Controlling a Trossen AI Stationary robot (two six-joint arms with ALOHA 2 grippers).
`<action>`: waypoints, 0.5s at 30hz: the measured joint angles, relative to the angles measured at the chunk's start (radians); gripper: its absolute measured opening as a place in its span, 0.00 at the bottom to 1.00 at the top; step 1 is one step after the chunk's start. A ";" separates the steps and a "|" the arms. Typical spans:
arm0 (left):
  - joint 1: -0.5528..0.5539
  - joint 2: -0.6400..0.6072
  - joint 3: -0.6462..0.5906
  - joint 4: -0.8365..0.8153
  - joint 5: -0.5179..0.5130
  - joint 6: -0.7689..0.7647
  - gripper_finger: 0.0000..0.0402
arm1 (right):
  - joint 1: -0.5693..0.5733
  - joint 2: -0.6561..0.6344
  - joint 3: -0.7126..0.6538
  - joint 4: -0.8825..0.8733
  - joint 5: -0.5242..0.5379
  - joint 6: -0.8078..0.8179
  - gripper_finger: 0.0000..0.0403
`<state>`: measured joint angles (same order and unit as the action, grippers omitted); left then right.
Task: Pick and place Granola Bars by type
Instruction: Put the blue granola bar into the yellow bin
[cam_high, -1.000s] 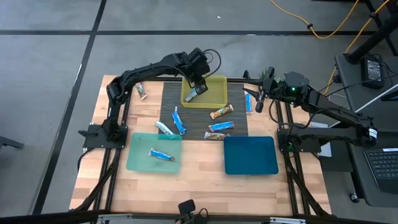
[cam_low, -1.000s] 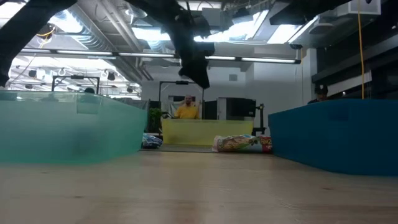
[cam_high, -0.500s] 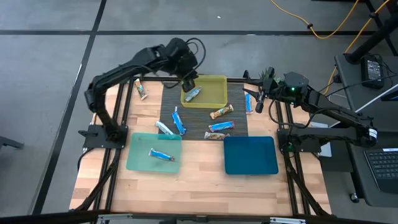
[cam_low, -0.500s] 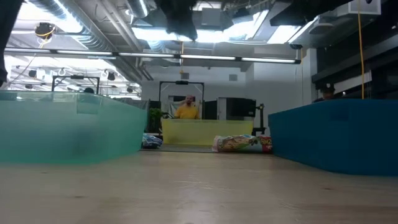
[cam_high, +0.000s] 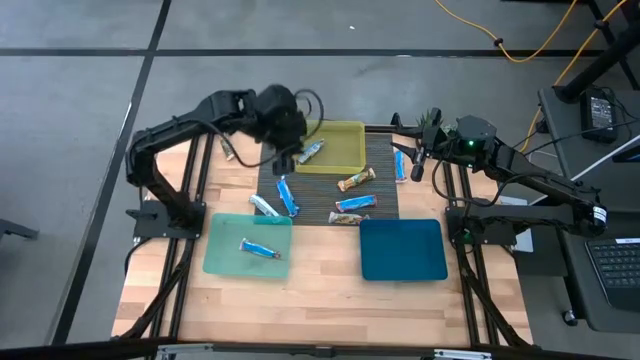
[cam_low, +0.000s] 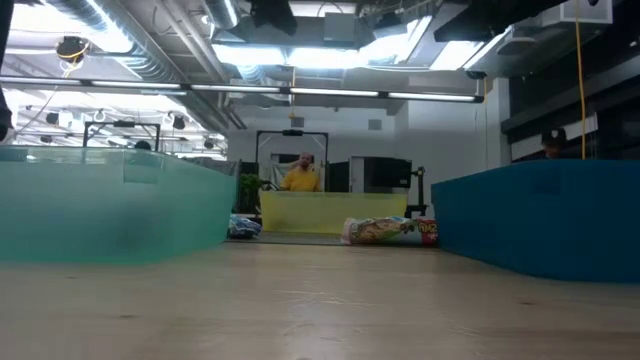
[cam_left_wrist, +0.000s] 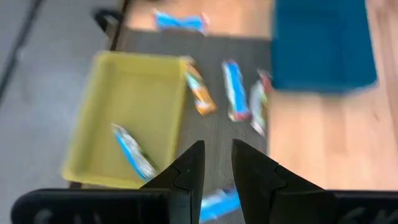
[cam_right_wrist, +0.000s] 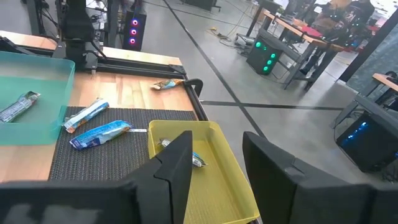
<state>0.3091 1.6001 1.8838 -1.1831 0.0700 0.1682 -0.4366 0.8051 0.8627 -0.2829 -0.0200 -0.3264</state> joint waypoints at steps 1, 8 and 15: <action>-0.020 -0.001 -0.013 -0.011 0.000 0.000 0.18 | 0.000 0.000 0.000 0.000 0.000 0.000 0.36; -0.136 0.000 -0.111 -0.027 0.003 0.002 0.18 | 0.000 0.000 0.000 -0.010 0.000 0.000 0.36; -0.159 0.000 -0.210 -0.021 0.009 -0.019 0.18 | 0.000 0.000 0.000 -0.022 0.000 0.003 0.36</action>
<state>0.1506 1.6003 1.6742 -1.2039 0.0788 0.1492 -0.4366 0.8051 0.8627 -0.3045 -0.0200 -0.3237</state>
